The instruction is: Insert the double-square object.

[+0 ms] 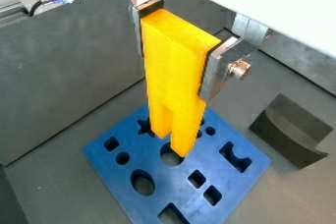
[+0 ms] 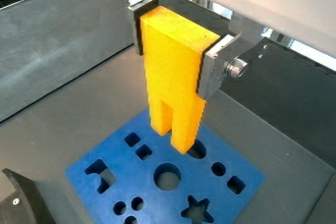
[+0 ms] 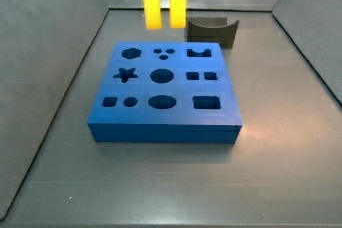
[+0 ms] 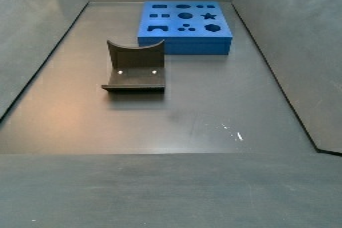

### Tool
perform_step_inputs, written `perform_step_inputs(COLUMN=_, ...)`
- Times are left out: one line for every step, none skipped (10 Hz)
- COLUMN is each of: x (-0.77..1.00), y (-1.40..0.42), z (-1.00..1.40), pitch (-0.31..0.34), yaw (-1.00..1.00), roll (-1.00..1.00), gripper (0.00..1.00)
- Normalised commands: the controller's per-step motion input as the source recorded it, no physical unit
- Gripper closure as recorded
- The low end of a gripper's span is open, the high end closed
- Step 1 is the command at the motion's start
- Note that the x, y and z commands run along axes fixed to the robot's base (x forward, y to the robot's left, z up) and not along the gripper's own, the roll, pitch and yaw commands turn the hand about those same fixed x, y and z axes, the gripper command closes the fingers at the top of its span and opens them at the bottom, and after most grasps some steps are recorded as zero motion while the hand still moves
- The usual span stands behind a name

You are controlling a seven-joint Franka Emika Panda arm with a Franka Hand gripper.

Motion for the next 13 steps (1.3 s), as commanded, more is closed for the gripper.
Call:
perform_step_inputs(x=0.22, y=0.00, z=-0.18, pitch=-0.030, yaw=-0.03, roll=0.00, gripper=1.00)
perform_step_inputs(x=0.58, y=0.00, z=-0.42, pitch=-0.060, yaw=0.00, roll=0.01, gripper=1.00)
perform_step_inputs(x=0.85, y=0.00, z=-0.49, pitch=-0.084, yaw=0.00, roll=0.02, gripper=1.00)
perform_step_inputs(x=1.00, y=0.03, z=-0.49, pitch=-0.076, yaw=0.00, roll=0.00, gripper=1.00)
perform_step_inputs(x=1.00, y=0.09, z=-0.43, pitch=-0.066, yaw=0.00, roll=0.00, gripper=1.00)
perform_step_inputs(x=1.00, y=0.10, z=-0.41, pitch=-0.066, yaw=0.00, roll=0.00, gripper=1.00)
perform_step_inputs(x=1.00, y=0.10, z=-0.41, pitch=-0.074, yaw=0.00, roll=0.01, gripper=1.00)
perform_step_inputs(x=1.00, y=0.09, z=-0.41, pitch=-0.081, yaw=0.00, roll=0.03, gripper=1.00)
perform_step_inputs(x=1.00, y=0.05, z=-0.39, pitch=-0.067, yaw=0.00, roll=0.07, gripper=1.00)
perform_step_inputs(x=1.00, y=0.02, z=-0.33, pitch=-0.044, yaw=0.00, roll=0.08, gripper=1.00)
perform_step_inputs(x=0.98, y=0.03, z=-0.28, pitch=0.000, yaw=0.00, roll=0.11, gripper=1.00)
perform_step_inputs(x=0.83, y=0.03, z=-0.20, pitch=0.010, yaw=-0.04, roll=0.21, gripper=1.00)
perform_step_inputs(x=0.53, y=0.00, z=-0.20, pitch=0.070, yaw=-0.02, roll=0.28, gripper=1.00)
